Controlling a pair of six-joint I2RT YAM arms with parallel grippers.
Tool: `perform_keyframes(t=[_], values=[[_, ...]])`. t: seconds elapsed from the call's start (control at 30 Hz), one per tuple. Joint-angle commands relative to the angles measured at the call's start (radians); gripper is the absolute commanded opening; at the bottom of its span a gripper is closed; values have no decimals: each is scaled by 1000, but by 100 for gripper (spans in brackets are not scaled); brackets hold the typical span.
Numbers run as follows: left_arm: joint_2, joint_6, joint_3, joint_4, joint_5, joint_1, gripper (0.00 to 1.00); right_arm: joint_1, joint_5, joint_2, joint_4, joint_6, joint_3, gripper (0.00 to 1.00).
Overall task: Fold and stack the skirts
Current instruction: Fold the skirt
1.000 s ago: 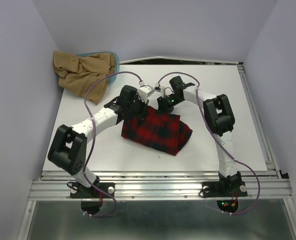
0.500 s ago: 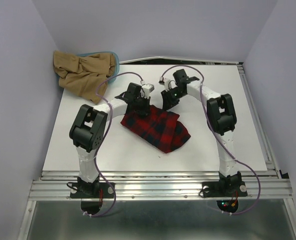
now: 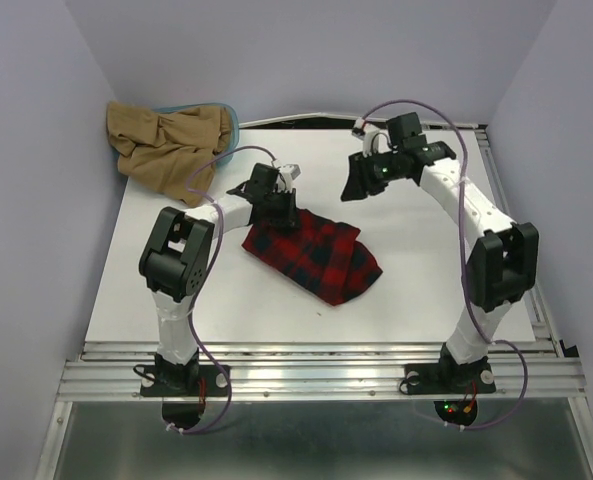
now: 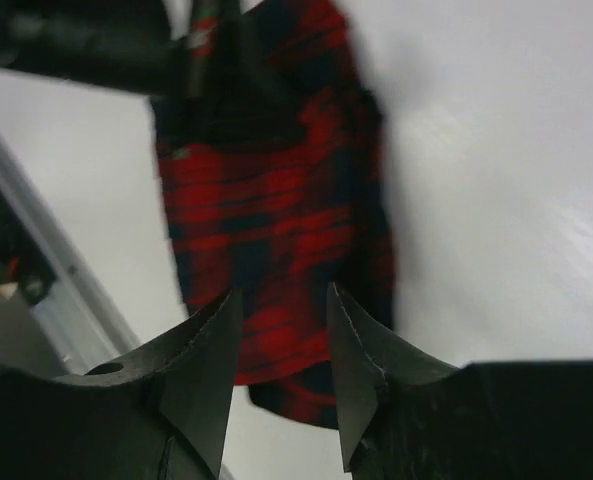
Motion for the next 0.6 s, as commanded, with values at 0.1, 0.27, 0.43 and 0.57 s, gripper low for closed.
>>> perform_keyframes(t=[0.1, 0.27, 0.43, 0.57], values=[[-7, -73, -29, -8, -42, 6, 7, 261, -152, -110, 230, 228, -281, 45], [-56, -69, -73, 7, -51, 7, 8, 275, -60, -40, 195, 211, -380, 42], [-106, -50, -126, 19, -51, 7, 15, 239, 167, -8, 189, 188, -457, 38], [-154, -38, -150, 54, -56, 4, 25, 147, 339, 83, 135, 124, -407, 34]])
